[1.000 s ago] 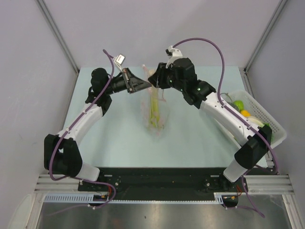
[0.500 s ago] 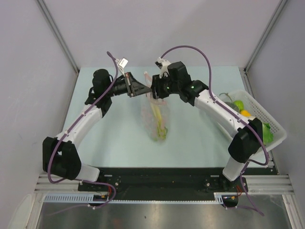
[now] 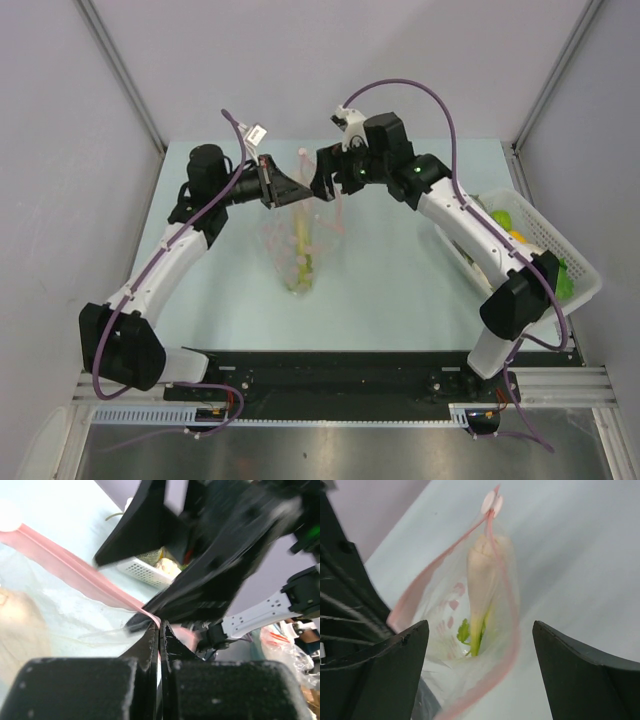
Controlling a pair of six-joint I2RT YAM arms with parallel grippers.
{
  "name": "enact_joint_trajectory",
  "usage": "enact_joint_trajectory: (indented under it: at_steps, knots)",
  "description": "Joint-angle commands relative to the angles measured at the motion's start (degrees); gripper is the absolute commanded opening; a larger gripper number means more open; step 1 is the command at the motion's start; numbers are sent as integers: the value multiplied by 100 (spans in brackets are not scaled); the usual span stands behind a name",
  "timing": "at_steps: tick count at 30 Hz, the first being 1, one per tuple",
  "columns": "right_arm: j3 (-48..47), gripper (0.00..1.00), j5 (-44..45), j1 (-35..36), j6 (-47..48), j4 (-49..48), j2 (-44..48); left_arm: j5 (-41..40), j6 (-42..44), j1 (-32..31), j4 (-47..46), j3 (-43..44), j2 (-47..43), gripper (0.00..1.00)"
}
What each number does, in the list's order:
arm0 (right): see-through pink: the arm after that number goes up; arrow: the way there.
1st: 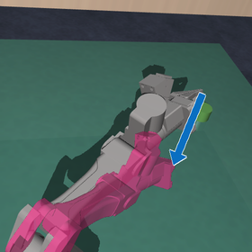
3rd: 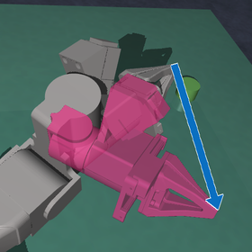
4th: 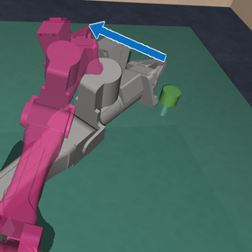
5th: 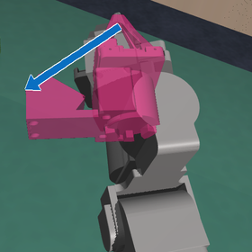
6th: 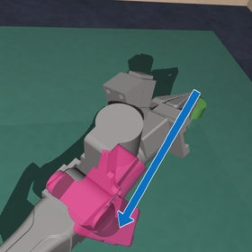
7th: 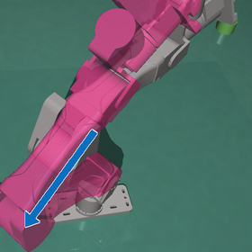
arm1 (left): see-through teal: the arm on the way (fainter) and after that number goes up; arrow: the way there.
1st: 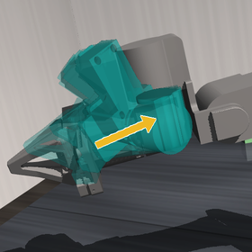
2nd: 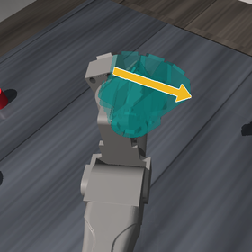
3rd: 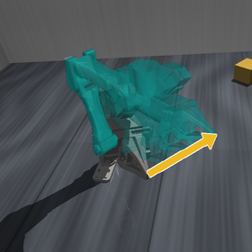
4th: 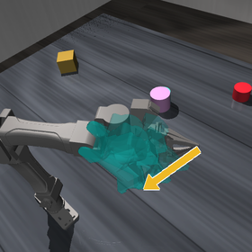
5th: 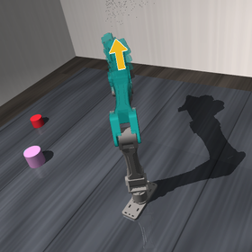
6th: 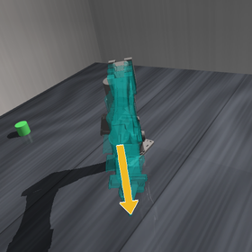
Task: Place the food in the zip-top bag and seal the zipper
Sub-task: Place the fake vegetable in the zipper food storage bag, then adjust the zipper food storage bag at the center of the board.
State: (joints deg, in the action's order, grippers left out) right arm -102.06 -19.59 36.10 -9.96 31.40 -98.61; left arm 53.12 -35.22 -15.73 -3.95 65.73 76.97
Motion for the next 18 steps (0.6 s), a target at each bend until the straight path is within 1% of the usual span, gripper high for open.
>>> enact_joint_trajectory:
  at_steps: [1,4,8,10,17,18]
  knots:
    - [-376,89,-343,-208,196,-362,614,-30,552,-18,351,221,-129,0]
    - [-104,89,-97,-348,248,-441,702,-4,560,-18,289,159,-209,0]
    - [55,86,-237,-428,249,-380,502,40,639,-18,351,185,-165,0]
    - [19,81,-395,-419,231,-292,387,32,648,-18,351,185,-165,0]
    - [134,80,-352,-340,591,24,26,5,832,-18,632,185,-252,0]
    - [134,68,-387,-340,626,-10,-26,-4,885,-18,684,168,-261,0]
